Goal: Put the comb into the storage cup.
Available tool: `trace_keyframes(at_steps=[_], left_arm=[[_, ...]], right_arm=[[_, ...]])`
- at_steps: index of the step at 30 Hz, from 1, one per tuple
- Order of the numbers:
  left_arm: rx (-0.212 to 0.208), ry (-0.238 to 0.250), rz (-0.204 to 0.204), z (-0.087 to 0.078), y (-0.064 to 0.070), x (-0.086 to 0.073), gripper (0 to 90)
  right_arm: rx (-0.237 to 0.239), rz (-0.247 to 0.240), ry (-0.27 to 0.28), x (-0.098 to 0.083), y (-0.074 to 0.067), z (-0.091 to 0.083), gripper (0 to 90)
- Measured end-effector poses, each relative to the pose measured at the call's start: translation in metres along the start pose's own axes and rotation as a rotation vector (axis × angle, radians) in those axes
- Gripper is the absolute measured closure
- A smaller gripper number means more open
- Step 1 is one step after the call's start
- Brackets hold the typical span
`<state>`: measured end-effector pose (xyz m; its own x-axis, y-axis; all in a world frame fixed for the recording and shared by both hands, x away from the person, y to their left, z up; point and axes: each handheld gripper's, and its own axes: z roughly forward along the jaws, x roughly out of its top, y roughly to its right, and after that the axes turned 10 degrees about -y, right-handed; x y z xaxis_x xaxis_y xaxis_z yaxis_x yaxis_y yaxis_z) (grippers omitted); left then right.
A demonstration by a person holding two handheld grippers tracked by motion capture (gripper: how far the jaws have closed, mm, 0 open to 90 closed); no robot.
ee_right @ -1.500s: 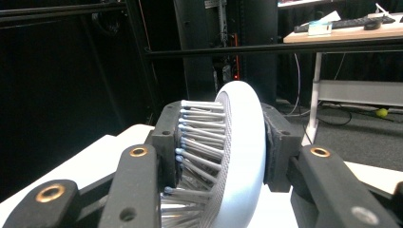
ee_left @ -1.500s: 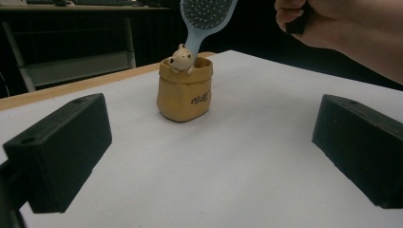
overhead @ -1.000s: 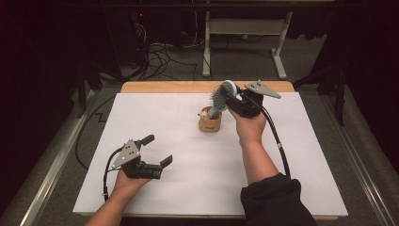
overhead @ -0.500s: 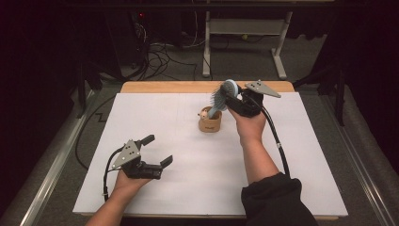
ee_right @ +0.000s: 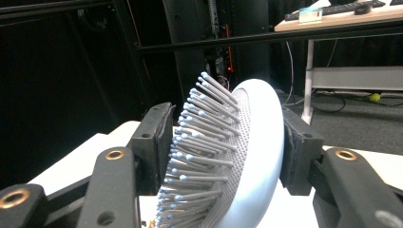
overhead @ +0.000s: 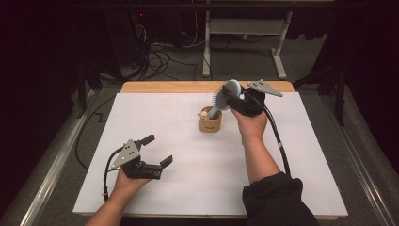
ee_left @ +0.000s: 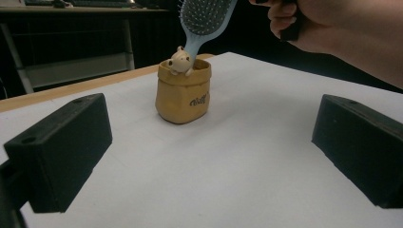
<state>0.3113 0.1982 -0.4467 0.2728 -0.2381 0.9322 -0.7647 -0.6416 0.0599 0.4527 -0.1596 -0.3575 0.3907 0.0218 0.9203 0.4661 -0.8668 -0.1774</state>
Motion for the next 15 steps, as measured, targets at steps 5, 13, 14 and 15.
trace_keyframes(at_steps=[5,13,14,15], left_arm=[[0.001,0.007,-0.004,-0.0010,-0.0006,0.0003,0.1],[0.003,0.005,-0.010,-0.0019,-0.0021,-0.0001,0.1],[0.003,0.005,-0.011,-0.0017,-0.0023,-0.0001,0.1],[0.004,0.005,-0.011,-0.0011,-0.0027,-0.0004,0.0]], right_arm=[[0.008,0.003,-0.005,0.0003,0.0019,-0.0006,46.2],[0.005,-0.005,-0.015,0.0004,0.0027,-0.0013,45.2],[0.002,-0.007,-0.018,0.0004,0.0032,-0.0015,44.8],[-0.002,-0.009,-0.024,0.0004,0.0044,-0.0018,44.2]])
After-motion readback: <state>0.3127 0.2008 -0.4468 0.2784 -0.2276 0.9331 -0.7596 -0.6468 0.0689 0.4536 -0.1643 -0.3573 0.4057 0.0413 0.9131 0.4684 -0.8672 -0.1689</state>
